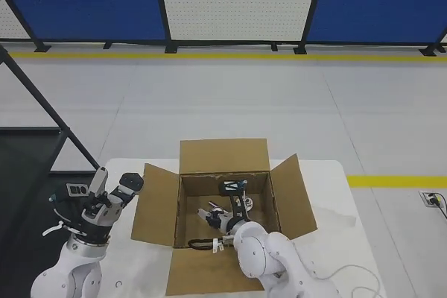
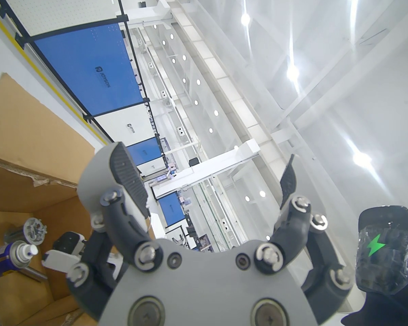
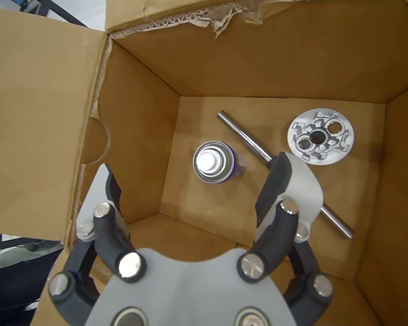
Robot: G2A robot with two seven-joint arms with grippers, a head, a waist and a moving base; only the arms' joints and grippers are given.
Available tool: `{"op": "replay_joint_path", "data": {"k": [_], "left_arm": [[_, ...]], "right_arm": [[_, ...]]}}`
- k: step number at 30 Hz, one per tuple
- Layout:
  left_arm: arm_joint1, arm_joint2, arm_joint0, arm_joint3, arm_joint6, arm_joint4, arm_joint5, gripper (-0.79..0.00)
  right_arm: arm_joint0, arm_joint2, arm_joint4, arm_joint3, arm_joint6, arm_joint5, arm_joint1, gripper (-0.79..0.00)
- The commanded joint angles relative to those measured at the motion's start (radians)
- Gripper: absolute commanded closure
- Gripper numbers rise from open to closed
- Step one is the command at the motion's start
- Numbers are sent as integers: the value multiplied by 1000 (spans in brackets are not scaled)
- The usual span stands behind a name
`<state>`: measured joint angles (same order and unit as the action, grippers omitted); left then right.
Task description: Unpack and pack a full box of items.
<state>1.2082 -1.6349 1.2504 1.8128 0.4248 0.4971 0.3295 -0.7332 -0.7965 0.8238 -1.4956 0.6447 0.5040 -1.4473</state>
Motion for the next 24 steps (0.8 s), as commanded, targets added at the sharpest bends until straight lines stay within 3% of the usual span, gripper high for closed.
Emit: {"op": "replay_joint_path", "data": {"k": [1,16,19,24], "left_arm": [[0,0,0,0,-1,0,0,-785],[1,-7,15,16,-30,4,-10,-785],[1,-7,15,16,-30,4,-10,-785],[1,-7,15,16,-30,4,-10,-785]], "right_arm": [[23,20,21,31,14,4,-8,-785],[114,108,147,172,100,40,-62,-785],[124,113,160,192,107,44,-72,-723],[138,117,167,221,126,39,-88,-557]]}}
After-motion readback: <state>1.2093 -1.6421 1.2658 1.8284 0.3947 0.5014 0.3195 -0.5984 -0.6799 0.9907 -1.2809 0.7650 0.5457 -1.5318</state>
